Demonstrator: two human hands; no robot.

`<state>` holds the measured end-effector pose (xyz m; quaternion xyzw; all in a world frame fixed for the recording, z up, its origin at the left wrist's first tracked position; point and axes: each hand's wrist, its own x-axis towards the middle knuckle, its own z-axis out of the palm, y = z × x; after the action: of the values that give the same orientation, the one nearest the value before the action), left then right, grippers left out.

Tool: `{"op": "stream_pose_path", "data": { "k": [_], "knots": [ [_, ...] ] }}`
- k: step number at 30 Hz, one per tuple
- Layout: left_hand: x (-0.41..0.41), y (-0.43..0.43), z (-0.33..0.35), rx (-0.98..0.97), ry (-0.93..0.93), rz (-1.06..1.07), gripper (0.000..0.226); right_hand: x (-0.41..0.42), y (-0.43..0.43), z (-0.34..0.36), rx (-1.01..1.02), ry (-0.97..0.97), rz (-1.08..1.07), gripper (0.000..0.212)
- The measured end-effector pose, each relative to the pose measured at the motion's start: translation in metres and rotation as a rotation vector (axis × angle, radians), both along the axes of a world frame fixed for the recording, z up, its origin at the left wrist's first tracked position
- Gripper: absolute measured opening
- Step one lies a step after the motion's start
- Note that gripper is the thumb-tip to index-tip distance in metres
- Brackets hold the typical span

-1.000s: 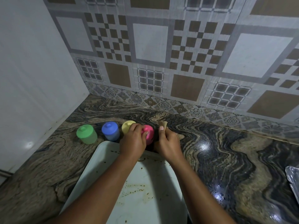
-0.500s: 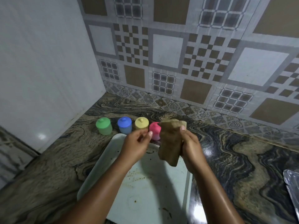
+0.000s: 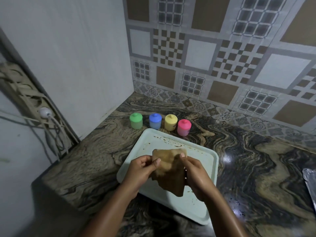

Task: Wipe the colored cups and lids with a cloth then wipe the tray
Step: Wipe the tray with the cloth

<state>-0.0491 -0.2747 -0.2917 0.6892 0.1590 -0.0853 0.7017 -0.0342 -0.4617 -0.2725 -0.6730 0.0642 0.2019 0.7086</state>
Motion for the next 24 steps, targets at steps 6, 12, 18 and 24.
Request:
{"op": "stream_pose_path", "data": {
  "k": [6, 12, 18, 24],
  "knots": [
    [-0.011, 0.031, -0.001, 0.054, 0.089, 0.043, 0.013, -0.013, 0.014, -0.007, -0.043, 0.045, 0.201, 0.020],
    [-0.008, 0.052, -0.014, -0.007, 0.117, 0.033, 0.017, -0.009, 0.023, -0.015, -0.042, 0.069, 0.184, 0.020],
    [0.019, 0.046, -0.025, 0.063, 0.094, -0.009, 0.023, 0.022, 0.024, -0.027, -0.054, 0.046, 0.137, 0.025],
    [0.078, 0.056, -0.039, 0.212, 0.063, 0.062, 0.035, 0.071, 0.044, -0.045, -0.065, 0.035, 0.089, 0.034]
  ]
}}
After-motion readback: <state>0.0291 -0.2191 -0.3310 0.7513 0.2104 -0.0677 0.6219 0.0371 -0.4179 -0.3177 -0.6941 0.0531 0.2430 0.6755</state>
